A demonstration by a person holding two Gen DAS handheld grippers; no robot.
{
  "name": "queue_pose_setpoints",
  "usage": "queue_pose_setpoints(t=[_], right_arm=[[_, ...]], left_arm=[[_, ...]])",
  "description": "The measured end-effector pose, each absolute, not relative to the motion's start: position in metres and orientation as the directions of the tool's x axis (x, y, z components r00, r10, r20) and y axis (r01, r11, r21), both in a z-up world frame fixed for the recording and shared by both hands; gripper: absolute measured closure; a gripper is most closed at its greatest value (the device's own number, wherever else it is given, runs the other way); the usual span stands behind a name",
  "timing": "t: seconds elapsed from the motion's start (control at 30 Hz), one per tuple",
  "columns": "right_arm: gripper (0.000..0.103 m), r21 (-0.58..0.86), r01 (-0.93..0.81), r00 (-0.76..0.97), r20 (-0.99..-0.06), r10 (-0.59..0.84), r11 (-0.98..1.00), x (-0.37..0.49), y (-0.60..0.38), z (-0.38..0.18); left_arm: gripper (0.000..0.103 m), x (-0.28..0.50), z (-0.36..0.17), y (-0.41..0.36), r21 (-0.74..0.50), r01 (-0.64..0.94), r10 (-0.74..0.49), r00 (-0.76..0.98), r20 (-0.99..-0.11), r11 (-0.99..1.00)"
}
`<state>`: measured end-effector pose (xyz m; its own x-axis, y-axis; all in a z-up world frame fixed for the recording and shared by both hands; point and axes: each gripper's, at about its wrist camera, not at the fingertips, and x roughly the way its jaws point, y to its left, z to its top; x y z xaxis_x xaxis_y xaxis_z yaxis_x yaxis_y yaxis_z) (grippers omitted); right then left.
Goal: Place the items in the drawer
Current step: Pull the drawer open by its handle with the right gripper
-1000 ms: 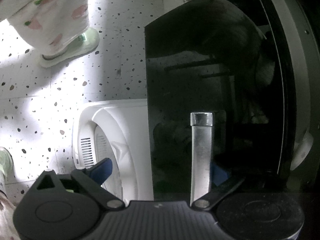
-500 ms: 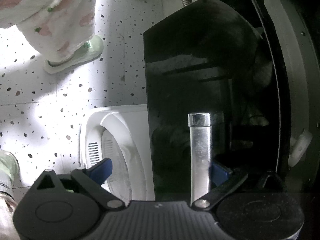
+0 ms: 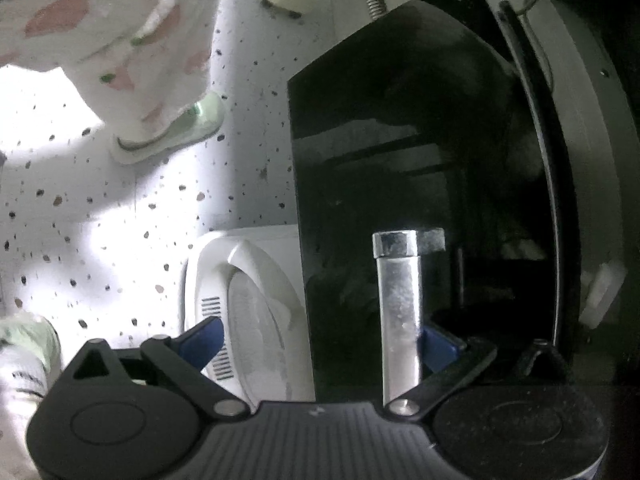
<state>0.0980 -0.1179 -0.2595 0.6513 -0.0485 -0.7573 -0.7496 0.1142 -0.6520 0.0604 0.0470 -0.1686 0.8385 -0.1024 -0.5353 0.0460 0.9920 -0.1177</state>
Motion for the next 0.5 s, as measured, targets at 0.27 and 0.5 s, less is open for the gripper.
queue_pose_setpoints(t=[0.27, 0.5], right_arm=[[0.010, -0.597, -0.731, 0.643, -0.765, 0.040, 0.329, 0.086, -0.124, -0.234], [0.010, -0.399, -0.625, 0.645, -0.748, 0.156, 0.671, 0.080, -0.146, -0.189]], left_arm=[[0.002, 0.060, -0.169, 0.049, -0.134, 0.037, -0.104, 0.838, -0.536, 0.990], [0.002, 0.059, -0.169, 0.051, -0.146, 0.035, -0.108, 0.840, -0.532, 0.989]])
